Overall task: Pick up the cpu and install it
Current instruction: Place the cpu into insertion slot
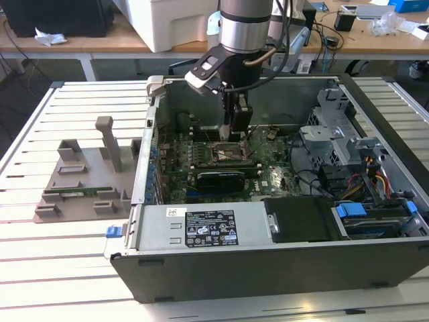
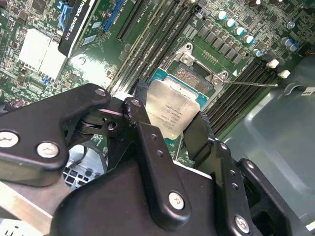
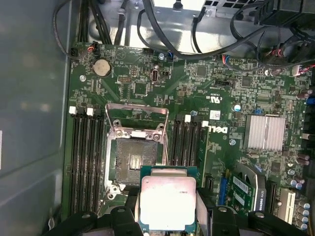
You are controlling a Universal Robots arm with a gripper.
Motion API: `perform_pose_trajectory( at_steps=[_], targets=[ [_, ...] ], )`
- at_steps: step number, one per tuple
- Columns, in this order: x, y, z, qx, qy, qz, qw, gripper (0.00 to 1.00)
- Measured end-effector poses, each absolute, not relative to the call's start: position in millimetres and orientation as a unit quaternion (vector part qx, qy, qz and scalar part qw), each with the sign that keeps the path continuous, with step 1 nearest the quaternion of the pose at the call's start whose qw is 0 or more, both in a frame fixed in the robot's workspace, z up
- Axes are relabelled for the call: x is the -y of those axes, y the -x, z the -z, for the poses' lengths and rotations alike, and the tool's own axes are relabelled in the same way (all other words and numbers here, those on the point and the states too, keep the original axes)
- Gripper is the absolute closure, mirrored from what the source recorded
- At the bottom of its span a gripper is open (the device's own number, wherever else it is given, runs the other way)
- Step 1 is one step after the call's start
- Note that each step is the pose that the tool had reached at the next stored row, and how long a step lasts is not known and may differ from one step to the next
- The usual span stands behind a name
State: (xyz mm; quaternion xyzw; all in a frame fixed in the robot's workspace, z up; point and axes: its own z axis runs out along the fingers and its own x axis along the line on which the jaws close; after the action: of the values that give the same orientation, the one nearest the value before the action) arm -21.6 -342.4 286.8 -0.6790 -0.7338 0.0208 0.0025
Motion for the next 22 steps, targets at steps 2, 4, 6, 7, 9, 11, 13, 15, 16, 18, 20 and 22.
perform_pose_trajectory(
  at_steps=[2,4,6,7,9,11,13,15,16,18,20,22],
  targets=[
    [342.4,21.6,-285.1,0.734,0.679,-0.021,0.003,0.46],
    [342.4,21.6,-284.4,0.734,0.679,-0.021,0.003,0.46],
    [342.3,21.6,-283.4,0.734,0.679,-0.021,0.003,0.46],
    [342.3,21.6,-283.0,0.734,0.679,-0.021,0.003,0.46],
    [342.2,21.6,-281.7,0.734,0.679,-0.021,0.003,0.46],
    [342.1,21.6,-281.1,0.734,0.679,-0.021,0.003,0.46],
    [342.1,21.6,-280.6,0.734,0.679,-0.021,0.003,0.46],
    [342.1,21.6,-279.4,0.734,0.679,-0.021,0.003,0.46],
    [342.1,21.6,-279.0,0.734,0.679,-0.021,0.003,0.46],
    [342.1,21.6,-277.8,0.734,0.679,-0.021,0.003,0.46],
    [342.1,21.6,-277.1,0.734,0.679,-0.021,0.002,0.46],
    [342.1,21.6,-275.9,0.734,0.679,-0.021,0.003,0.46]
  ],
)
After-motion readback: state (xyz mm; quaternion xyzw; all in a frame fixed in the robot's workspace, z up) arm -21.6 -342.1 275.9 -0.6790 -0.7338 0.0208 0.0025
